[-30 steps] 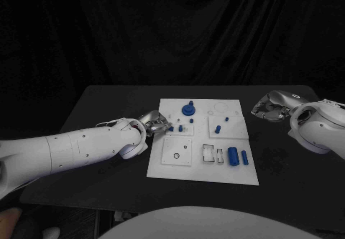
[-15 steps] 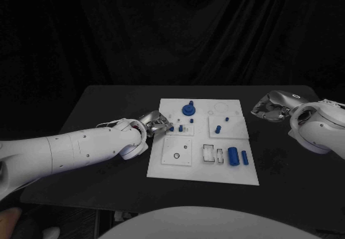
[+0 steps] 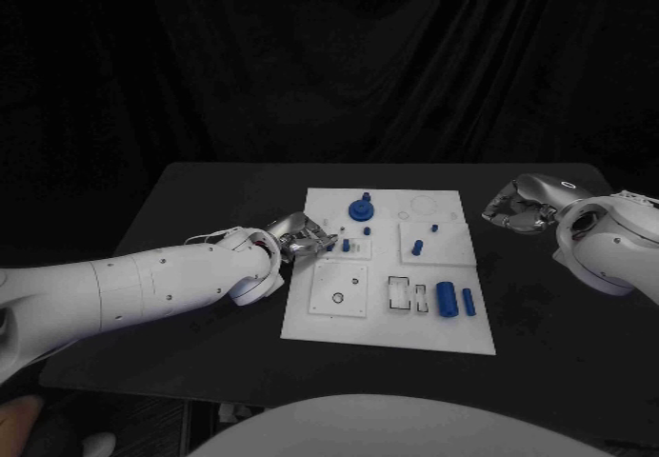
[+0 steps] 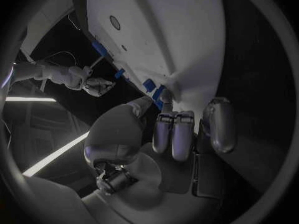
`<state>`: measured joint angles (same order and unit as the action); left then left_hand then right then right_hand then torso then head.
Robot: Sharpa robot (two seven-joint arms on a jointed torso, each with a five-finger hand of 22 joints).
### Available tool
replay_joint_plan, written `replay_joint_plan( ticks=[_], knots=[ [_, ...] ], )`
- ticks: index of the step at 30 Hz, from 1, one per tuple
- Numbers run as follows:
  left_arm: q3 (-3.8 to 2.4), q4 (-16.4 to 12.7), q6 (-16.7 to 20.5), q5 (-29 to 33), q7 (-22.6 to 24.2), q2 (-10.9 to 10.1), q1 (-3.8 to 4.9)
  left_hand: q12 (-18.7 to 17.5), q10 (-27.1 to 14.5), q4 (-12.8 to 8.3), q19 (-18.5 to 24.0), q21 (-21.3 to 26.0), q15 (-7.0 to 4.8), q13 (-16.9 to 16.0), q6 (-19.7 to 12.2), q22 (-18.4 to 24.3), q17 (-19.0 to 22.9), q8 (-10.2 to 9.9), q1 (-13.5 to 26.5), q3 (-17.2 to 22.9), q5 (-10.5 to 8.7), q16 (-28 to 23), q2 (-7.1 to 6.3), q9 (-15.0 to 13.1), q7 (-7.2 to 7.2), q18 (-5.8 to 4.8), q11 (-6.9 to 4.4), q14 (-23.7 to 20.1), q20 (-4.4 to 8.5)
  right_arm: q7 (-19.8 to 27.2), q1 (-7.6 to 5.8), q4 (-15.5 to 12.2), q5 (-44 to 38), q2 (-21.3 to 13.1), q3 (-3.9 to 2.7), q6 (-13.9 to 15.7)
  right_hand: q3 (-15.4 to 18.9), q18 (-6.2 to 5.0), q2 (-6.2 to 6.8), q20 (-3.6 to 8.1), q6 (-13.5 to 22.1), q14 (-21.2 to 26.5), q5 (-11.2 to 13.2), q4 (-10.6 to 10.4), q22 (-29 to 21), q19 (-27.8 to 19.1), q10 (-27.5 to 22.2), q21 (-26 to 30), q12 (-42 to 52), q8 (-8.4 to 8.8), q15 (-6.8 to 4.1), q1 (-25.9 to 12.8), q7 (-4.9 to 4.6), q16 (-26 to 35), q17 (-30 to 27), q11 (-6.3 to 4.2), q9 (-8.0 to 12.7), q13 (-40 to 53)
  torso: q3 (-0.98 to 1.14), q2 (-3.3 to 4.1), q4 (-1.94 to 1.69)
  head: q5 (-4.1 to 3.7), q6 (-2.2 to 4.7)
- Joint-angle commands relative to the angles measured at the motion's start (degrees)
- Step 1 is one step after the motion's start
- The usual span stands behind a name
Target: Assemble the parts on the task board
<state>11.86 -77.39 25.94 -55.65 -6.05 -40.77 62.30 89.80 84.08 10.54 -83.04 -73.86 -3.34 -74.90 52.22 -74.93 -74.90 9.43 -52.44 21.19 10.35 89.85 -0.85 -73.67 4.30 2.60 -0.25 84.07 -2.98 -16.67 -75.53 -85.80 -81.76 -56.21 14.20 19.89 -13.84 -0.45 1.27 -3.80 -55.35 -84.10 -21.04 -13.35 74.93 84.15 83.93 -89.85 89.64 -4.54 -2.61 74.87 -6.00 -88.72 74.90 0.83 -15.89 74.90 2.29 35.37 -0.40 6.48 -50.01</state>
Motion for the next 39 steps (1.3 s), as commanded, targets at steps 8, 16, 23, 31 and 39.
replay_joint_plan(
  ticks=[8, 16, 23, 31, 39],
  knots=[
    [0.24, 0.04, -2.18, 0.17, 0.00, -0.02, -0.47, 0.20, 5.92, 3.12, -0.22, -0.13, 0.19, -15.10, 0.68, -10.30, -15.06, -0.01, -0.30, -3.41, -0.61, 0.14, 0.39, 0.71, -0.18, 1.00, 0.17, 5.91, -0.21, -1.10, 0.04, -0.01, -0.16, -0.11, -0.03, -0.57, 0.02, 0.32, 0.10, 0.34, 0.24, -5.44, -0.21, 0.27, 14.90, 5.57, 6.07, 0.26, 0.36, 0.25, -0.37, 0.23, 0.01, 0.36, 13.19, -0.14, 0.07, 15.10, -0.02, -0.02, -0.08, 0.10, 0.01],
    [0.24, 0.32, -1.93, 0.17, 0.81, -0.11, -0.50, 0.20, 5.92, 6.18, -0.25, -0.18, 0.00, -15.10, 0.63, -10.32, -15.10, 2.10, 2.72, -9.38, -0.01, 0.15, 3.76, -2.34, -0.50, 0.99, -0.08, 5.93, -0.04, -1.21, 0.04, -0.03, -0.16, -0.18, -0.03, -0.65, -0.01, 0.32, 0.09, 0.35, 0.18, -5.43, -0.22, 0.29, 14.89, 5.56, 6.07, 0.28, 0.36, 0.22, -0.38, 0.23, 0.02, 0.37, 13.18, -0.15, 0.06, 15.10, -0.02, -0.03, -0.03, 0.20, 0.01],
    [0.24, 0.55, -1.93, 0.17, 1.07, -0.16, -0.51, 0.20, 5.92, 6.15, -0.35, -0.36, -0.26, -15.10, 0.27, -10.37, -15.10, 5.24, 1.60, -10.94, 2.71, 0.15, 5.38, -3.07, -0.89, 0.96, -0.39, 5.93, 0.18, -1.26, 0.04, -0.05, -0.16, -0.23, -0.03, -0.68, -0.04, 0.31, 0.05, 0.35, 0.10, -5.43, -0.24, 0.30, 14.88, 5.54, 6.07, 0.31, 0.36, 0.18, -0.38, 0.25, 0.04, 0.37, 13.18, -0.15, 0.05, 15.10, 0.00, -0.06, -0.01, 0.18, 0.01],
    [0.24, 0.65, -1.70, 0.17, 1.75, -0.36, -0.52, 0.20, 5.92, 6.18, -0.40, -0.43, -0.58, -15.10, -1.09, -10.39, -15.10, 11.00, 0.56, -12.67, 4.51, 0.15, 6.79, -3.13, -1.32, 0.95, -0.77, 5.93, 0.47, -1.33, 0.04, -0.05, -0.16, -0.25, -0.03, -0.75, -0.04, 0.31, 0.05, 0.35, 0.10, -5.43, -0.24, 0.30, 14.88, 5.54, 6.07, 0.31, 0.36, 0.18, -0.38, 0.25, 0.04, 0.37, 13.18, -0.15, 0.05, 15.10, -0.01, -0.04, 0.02, 0.23, 0.01],
    [0.24, 0.87, -1.45, 0.17, 3.27, -0.45, -0.53, 0.20, 5.92, 6.14, -0.49, -0.58, -0.71, -15.10, -2.03, -10.43, -15.10, 13.17, -0.11, -13.12, 5.19, 0.15, 7.30, -3.10, -1.46, 0.92, -0.91, 5.93, 0.60, -1.42, 0.04, -0.04, -0.16, -0.24, -0.03, -0.79, -0.10, 0.31, 0.00, 0.36, -0.02, -5.43, -0.25, 0.34, 14.88, 5.54, 6.07, 0.32, 0.36, 0.12, -0.38, 0.29, 0.07, 0.40, 13.14, -0.15, 0.02, 15.10, -0.01, -0.01, 0.00, 0.28, 0.01]
  ],
)
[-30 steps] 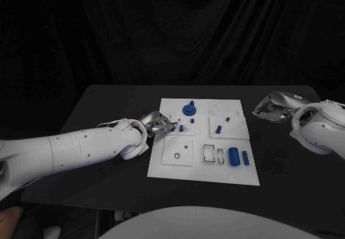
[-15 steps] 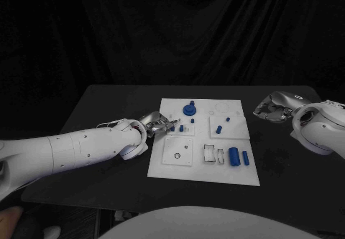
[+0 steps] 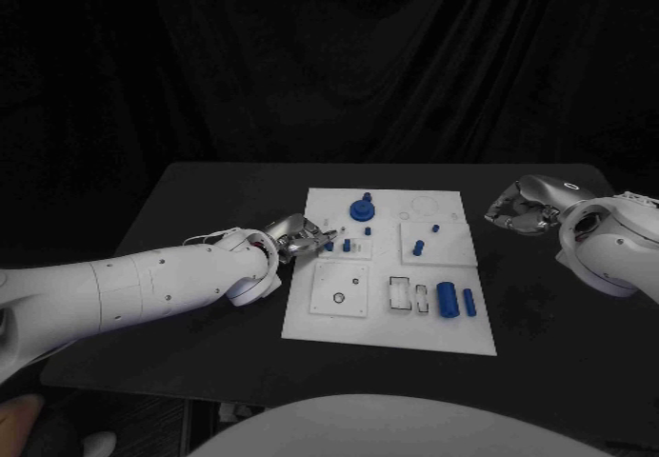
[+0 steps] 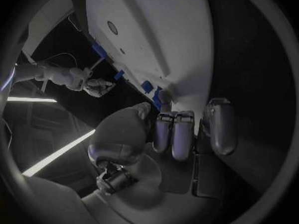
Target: Assemble the parts on the task board
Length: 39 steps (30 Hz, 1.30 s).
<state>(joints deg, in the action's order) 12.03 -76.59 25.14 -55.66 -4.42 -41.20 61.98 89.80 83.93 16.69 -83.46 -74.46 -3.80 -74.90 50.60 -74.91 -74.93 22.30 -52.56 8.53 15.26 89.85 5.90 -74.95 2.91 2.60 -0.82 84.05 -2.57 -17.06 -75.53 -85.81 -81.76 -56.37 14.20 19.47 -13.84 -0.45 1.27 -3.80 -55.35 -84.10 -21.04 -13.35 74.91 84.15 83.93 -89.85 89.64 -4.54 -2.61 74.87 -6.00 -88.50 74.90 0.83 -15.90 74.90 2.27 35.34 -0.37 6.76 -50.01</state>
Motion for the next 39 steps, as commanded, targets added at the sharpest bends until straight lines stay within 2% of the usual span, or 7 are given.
replay_joint_plan(
  ticks=[1, 18, 24, 25, 28, 33, 39],
  knots=[
    [0.07, 0.10, -0.65, 0.19, 1.86, -0.02, -0.21, 0.20, 6.07, 0.00, -0.04, 0.10, -0.25, -15.10, -0.52, -10.43, -15.07, 0.44, -0.03, -0.49, 0.32, 0.15, 0.60, -1.82, -0.06, 0.93, -0.34, 5.95, 0.19, -1.05, 0.04, -0.03, -0.17, -0.07, -0.03, -0.37, -0.10, 0.31, 0.00, 0.36, -0.02, -5.42, -0.25, 0.34, 14.90, 5.54, 6.07, 0.32, 0.36, 0.12, -0.38, 0.29, 0.07, 0.19, 13.14, -0.15, 0.03, 15.10, 0.01, 0.02, -0.03, 0.02, 0.01],
    [0.07, 1.16, -1.84, 0.19, 5.29, 0.34, -0.21, 0.20, 6.07, 0.16, 0.17, 0.27, -0.10, -15.10, -1.58, -10.41, -15.07, 2.32, 0.42, -1.46, 0.29, 0.15, 1.55, -1.77, 0.05, 0.94, -0.21, 5.95, 0.10, -1.10, 0.04, 0.03, -0.17, 0.02, -0.03, -0.36, -0.31, 0.29, -0.12, 0.38, -0.02, -5.42, -0.31, 0.56, 14.88, 5.50, 6.07, 0.37, 0.36, 0.13, -0.43, 0.55, 0.13, 0.19, 13.14, -0.26, 0.03, 15.10, 0.01, 0.01, -0.04, -0.08, 0.01],
    [0.07, 1.21, -0.95, 0.19, 4.90, 0.26, -0.21, 0.20, 6.07, 0.09, -0.48, -1.24, -0.40, -15.10, -0.92, -10.83, -15.07, 5.24, 0.28, -2.48, 0.58, 0.15, 1.92, -1.81, -0.45, 0.66, -0.61, 5.95, 0.30, -1.09, 0.05, 0.05, -0.17, 0.03, -0.03, -0.43, -0.35, 0.30, -0.15, 0.39, -0.05, -5.43, -0.31, 0.60, 14.90, 5.53, 6.07, 0.34, 0.36, 0.11, -0.45, 0.60, 0.14, 0.16, 13.17, -0.28, 0.02, 15.10, 0.01, -0.01, -0.05, -0.04, 0.01],
    [0.07, 1.20, -0.89, 0.19, 4.84, 0.25, -0.21, 0.20, 6.07, 0.08, -0.67, -1.64, -0.51, -15.10, 0.76, -10.94, -15.07, 8.52, 0.18, -2.69, 0.60, 0.15, 1.95, -2.37, -0.58, 0.58, -0.72, 5.95, 0.38, -1.09, 0.05, 0.06, -0.17, 0.03, -0.03, -0.44, -0.35, 0.30, -0.15, 0.39, -0.05, -5.43, -0.31, 0.60, 14.90, 5.53, 6.07, 0.34, 0.36, 0.11, -0.45, 0.60, 0.14, 0.16, 13.17, -0.28, 0.02, 15.10, 0.01, 0.00, -0.04, -0.02, 0.01],
    [0.07, 1.16, -0.75, 0.19, 4.53, 0.20, -0.21, 0.20, 6.07, 0.08, -0.84, -1.99, -0.68, -15.10, 2.28, -11.02, -15.07, 12.38, -0.02, -3.03, 0.67, 0.15, 2.09, -2.93, -0.77, 0.52, -0.91, 5.95, 0.56, -1.09, 0.05, 0.06, -0.17, 0.04, -0.03, -0.50, -0.35, 0.30, -0.15, 0.39, -0.05, -5.43, -0.31, 0.60, 14.90, 5.53, 6.07, 0.34, 0.36, 0.11, -0.45, 0.60, 0.14, 0.16, 13.17, -0.28, 0.02, 15.10, 0.00, 0.00, -0.01, 0.03, 0.01],
    [0.07, 1.15, -0.71, 0.19, 4.55, 0.15, -0.22, 0.20, 6.07, 0.05, -0.90, -2.10, -0.80, -15.10, 2.28, -11.04, -15.07, 13.69, -0.33, -3.17, 0.95, 0.15, 2.22, -3.01, -0.90, 0.50, -1.03, 5.95, 0.67, -1.08, 0.06, 0.06, -0.17, 0.04, -0.03, -0.52, -0.38, 0.29, -0.15, 0.40, -0.08, -5.43, -0.32, 0.64, 14.89, 5.51, 6.07, 0.36, 0.36, 0.10, -0.46, 0.63, 0.15, 0.16, 13.16, -0.29, 0.02, 15.10, 0.00, 0.02, -0.01, 0.12, 0.01],
    [0.07, 1.13, -0.70, 0.19, 5.48, 0.14, -0.23, 0.20, 6.07, 0.05, -0.92, -2.20, -0.94, -15.10, 2.14, -11.04, -15.07, 16.13, -0.98, -3.29, 3.10, 0.15, 2.35, -3.22, -1.01, 0.48, -1.16, 5.95, 0.84, -1.08, 0.06, 0.08, -0.17, 0.07, -0.03, -0.54, -0.39, 0.29, -0.14, 0.40, -0.06, -5.44, -0.32, 0.66, 14.88, 5.50, 6.07, 0.37, 0.36, 0.11, -0.47, 0.64, 0.15, 0.14, 13.19, -0.30, 0.02, 15.10, -0.01, 0.00, -0.08, 0.15, 0.01]
  ],
)
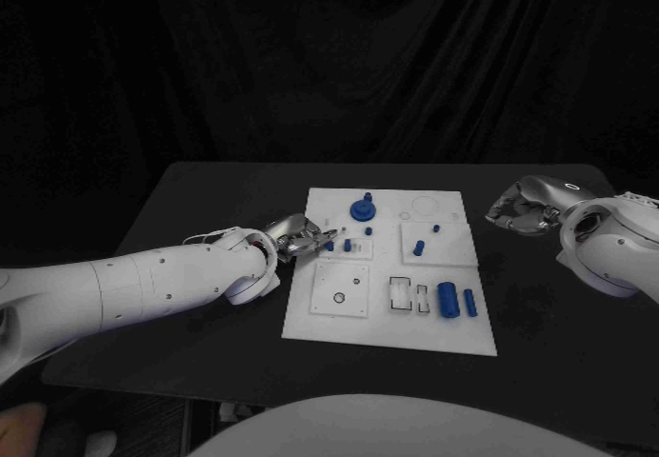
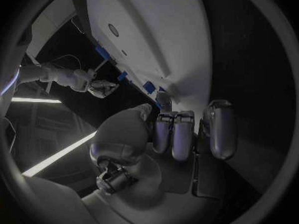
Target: Assemble the parts on the task board
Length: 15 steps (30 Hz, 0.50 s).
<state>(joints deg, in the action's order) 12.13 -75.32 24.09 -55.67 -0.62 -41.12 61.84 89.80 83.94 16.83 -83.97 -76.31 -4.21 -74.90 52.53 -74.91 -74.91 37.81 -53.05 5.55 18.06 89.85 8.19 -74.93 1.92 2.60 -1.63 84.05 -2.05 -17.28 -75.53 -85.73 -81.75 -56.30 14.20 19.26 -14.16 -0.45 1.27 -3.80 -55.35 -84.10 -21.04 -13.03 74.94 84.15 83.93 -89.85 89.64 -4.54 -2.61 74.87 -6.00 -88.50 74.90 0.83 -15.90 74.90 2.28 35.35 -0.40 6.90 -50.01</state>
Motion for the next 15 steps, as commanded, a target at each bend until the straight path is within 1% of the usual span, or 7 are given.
replay_joint_plan(
  ticks=[1, 6, 7, 8, 10, 13, 15],
  knots=[
    [-0.04, -0.13, 0.23, 0.19, 1.83, 0.06, -0.09, 0.20, 6.06, -0.09, -0.38, -0.29, -0.53, -15.10, 0.13, -11.04, -15.09, 0.52, -0.49, -0.31, 0.31, 0.15, 0.06, -3.22, -0.02, 0.49, -0.35, 5.95, 0.33, -0.86, 0.07, 0.00, -0.18, 0.01, -0.03, -0.33, -0.07, 0.29, -0.14, 0.40, -0.06, -5.44, -0.32, 0.34, 14.85, 5.50, 6.07, 0.37, 0.36, 0.11, -0.47, 0.64, 0.15, 0.14, 13.19, -0.30, 0.02, 15.10, -0.03, -0.01, -0.05, 0.01, 0.01],
    [-0.04, -0.04, -0.35, 0.19, 2.28, 0.16, -0.09, 0.20, 6.06, -0.02, -0.34, -0.19, -0.53, -15.10, -0.37, -11.00, -15.09, 0.08, -0.45, -0.33, 0.37, 0.15, 0.14, -3.09, -0.01, 0.52, -0.35, 5.95, 0.33, -0.85, 0.07, 0.00, -0.18, 0.06, -0.03, -0.35, -0.09, 0.29, -0.12, 0.42, 0.01, -5.44, -0.33, 0.38, 14.86, 5.51, 6.07, 0.36, 0.36, 0.16, -0.49, 0.67, 0.15, 0.14, 13.19, -0.33, 0.04, 15.10, -0.02, 0.02, -0.03, 0.04, 0.01],
    [-0.04, 0.00, -0.44, 0.19, 2.37, 0.19, -0.09, 0.20, 6.06, 0.01, -0.33, -0.18, -0.53, -15.10, -0.70, -11.00, -15.09, -0.12, -0.40, -0.36, 0.40, 0.15, 0.23, -3.02, 0.01, 0.52, -0.34, 5.95, 0.34, -0.85, 0.07, 0.00, -0.18, 0.07, -0.03, -0.35, -0.09, 0.29, -0.12, 0.42, 0.01, -5.44, -0.33, 0.38, 14.86, 5.51, 6.07, 0.36, 0.36, 0.16, -0.49, 0.67, 0.15, 0.14, 13.19, -0.33, 0.04, 15.10, -0.01, 0.01, -0.04, 0.05, 0.01],
    [-0.04, 0.04, -0.53, 0.19, 2.45, 0.22, -0.09, 0.20, 6.06, 0.00, -0.27, -0.08, -0.51, -15.10, -1.62, -10.97, -15.09, -0.87, -0.37, -0.39, 0.45, 0.15, 0.35, -2.81, 0.04, 0.54, -0.31, 5.95, 0.34, -0.85, 0.07, 0.00, -0.18, 0.07, -0.03, -0.36, -0.09, 0.29, -0.12, 0.42, 0.01, -5.44, -0.33, 0.38, 14.86, 5.51, 6.07, 0.36, 0.36, 0.16, -0.49, 0.67, 0.15, 0.14, 13.19, -0.33, 0.04, 15.10, -0.01, 0.00, -0.06, 0.05, 0.01],
    [-0.04, 0.11, -0.68, 0.19, 2.61, 0.30, -0.09, 0.20, 6.06, -0.01, -0.24, -0.04, -0.51, -15.10, -2.07, -10.96, -15.09, -1.22, -0.36, -0.42, 0.47, 0.15, 0.38, -2.71, 0.07, 0.55, -0.30, 5.95, 0.34, -0.86, 0.07, -0.02, -0.18, 0.07, -0.03, -0.37, -0.13, 0.29, -0.13, 0.43, 0.12, -5.44, -0.35, 0.43, 14.85, 5.51, 6.07, 0.37, 0.36, 0.21, -0.52, 0.72, 0.16, 0.14, 13.19, -0.37, 0.07, 15.10, 0.01, -0.01, -0.12, -0.01, 0.01],
    [-0.04, 0.18, -0.82, 0.19, 2.83, 0.42, -0.09, 0.20, 6.06, -0.01, -0.24, -0.04, -0.51, -15.10, -2.07, -10.96, -15.09, -1.22, -0.36, -0.42, 0.47, 0.15, 0.38, -2.71, 0.07, 0.55, -0.30, 5.95, 0.34, -0.87, 0.07, -0.03, -0.18, 0.06, -0.03, -0.39, -0.13, 0.29, -0.13, 0.43, 0.12, -5.44, -0.35, 0.43, 14.85, 5.51, 6.07, 0.37, 0.36, 0.21, -0.52, 0.72, 0.16, 0.14, 13.19, -0.37, 0.07, 15.10, 0.00, 0.02, -0.05, 0.04, 0.01],
    [-0.04, 0.22, -0.81, 0.19, 2.93, 0.49, -0.09, 0.20, 6.06, -0.04, -0.24, -0.08, -0.47, -15.10, -3.58, -10.97, -15.09, -2.43, -0.42, -0.49, 0.51, 0.15, 0.43, -2.38, 0.15, 0.53, -0.24, 5.95, 0.31, -0.90, 0.07, -0.05, -0.18, 0.05, -0.03, -0.42, -0.13, 0.29, -0.13, 0.43, 0.12, -5.44, -0.35, 0.43, 14.85, 5.51, 6.07, 0.37, 0.36, 0.21, -0.52, 0.72, 0.16, 0.14, 13.19, -0.37, 0.07, 15.10, -0.01, 0.03, -0.02, 0.06, 0.01]
  ],
)
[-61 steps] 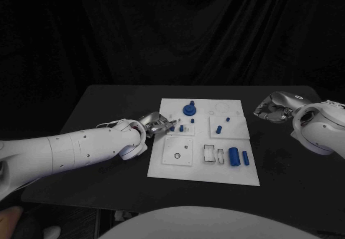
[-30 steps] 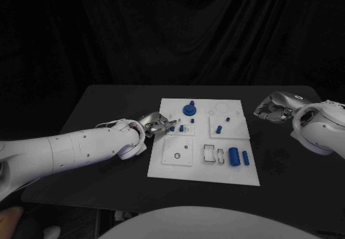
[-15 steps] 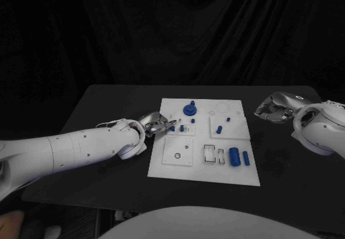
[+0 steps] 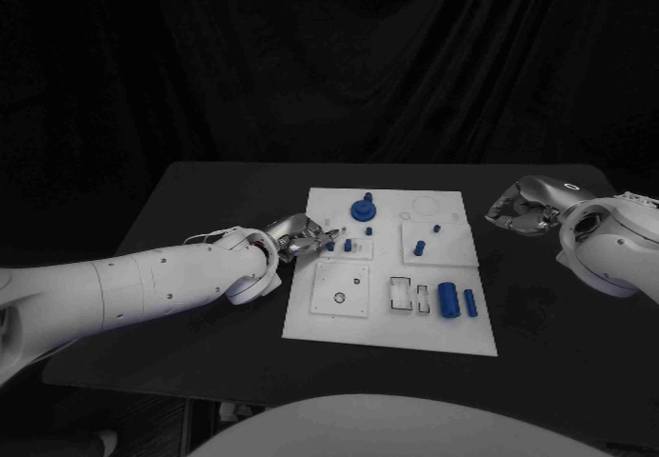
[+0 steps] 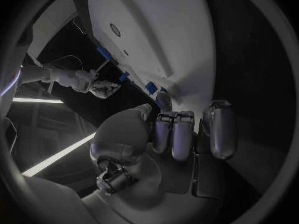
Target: Assemble the parts on the task board
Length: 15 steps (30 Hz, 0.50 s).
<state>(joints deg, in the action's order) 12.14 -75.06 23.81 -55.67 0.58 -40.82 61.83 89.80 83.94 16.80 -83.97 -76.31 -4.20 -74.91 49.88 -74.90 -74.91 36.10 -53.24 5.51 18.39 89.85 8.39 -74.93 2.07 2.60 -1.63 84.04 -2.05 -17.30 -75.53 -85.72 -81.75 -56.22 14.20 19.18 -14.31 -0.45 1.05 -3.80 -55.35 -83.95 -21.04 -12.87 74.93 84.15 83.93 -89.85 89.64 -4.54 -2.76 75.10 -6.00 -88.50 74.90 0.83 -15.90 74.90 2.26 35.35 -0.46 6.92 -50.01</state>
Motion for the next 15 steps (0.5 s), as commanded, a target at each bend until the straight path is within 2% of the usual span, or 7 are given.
replay_joint_plan(
  ticks=[1, 15],
  knots=[
    [-0.04, -0.03, -0.57, 0.19, 1.71, 0.23, -0.09, 0.20, 6.06, -0.01, -0.24, -0.08, -0.48, -15.09, -0.92, -10.97, -15.09, -0.71, -0.22, -0.46, 0.19, 0.15, 0.23, -2.39, 0.00, 0.53, -0.25, 5.96, 0.32, -0.89, 0.07, -0.07, -0.18, -0.04, -0.03, -0.35, 0.02, 0.29, 0.10, 0.43, 0.12, -5.59, -0.35, 0.28, 14.86, 5.51, 6.07, 0.37, 0.36, 0.21, -0.37, 0.50, 0.17, 0.14, 13.19, -0.37, 0.07, 15.10, 0.02, 0.04, 0.06, 0.06, 0.01],
    [-0.04, 0.40, -1.79, 0.19, -0.38, 0.24, -0.09, 0.20, 6.06, -0.13, -0.34, -0.34, -0.45, -15.09, -1.35, -11.04, -15.09, -0.63, -0.56, -0.47, 0.42, 0.15, 0.10, -2.36, 0.01, 0.48, -0.22, 5.96, 0.31, -0.98, 0.07, -0.14, -0.18, -0.14, -0.03, -0.35, 0.02, 0.29, 0.10, 0.43, 0.12, -5.59, -0.35, 0.28, 14.86, 5.51, 6.07, 0.37, 0.36, 0.21, -0.37, 0.50, 0.17, 0.14, 13.19, -0.37, 0.07, 15.10, 0.01, 0.01, 0.07, 0.01, 0.01]
  ],
)
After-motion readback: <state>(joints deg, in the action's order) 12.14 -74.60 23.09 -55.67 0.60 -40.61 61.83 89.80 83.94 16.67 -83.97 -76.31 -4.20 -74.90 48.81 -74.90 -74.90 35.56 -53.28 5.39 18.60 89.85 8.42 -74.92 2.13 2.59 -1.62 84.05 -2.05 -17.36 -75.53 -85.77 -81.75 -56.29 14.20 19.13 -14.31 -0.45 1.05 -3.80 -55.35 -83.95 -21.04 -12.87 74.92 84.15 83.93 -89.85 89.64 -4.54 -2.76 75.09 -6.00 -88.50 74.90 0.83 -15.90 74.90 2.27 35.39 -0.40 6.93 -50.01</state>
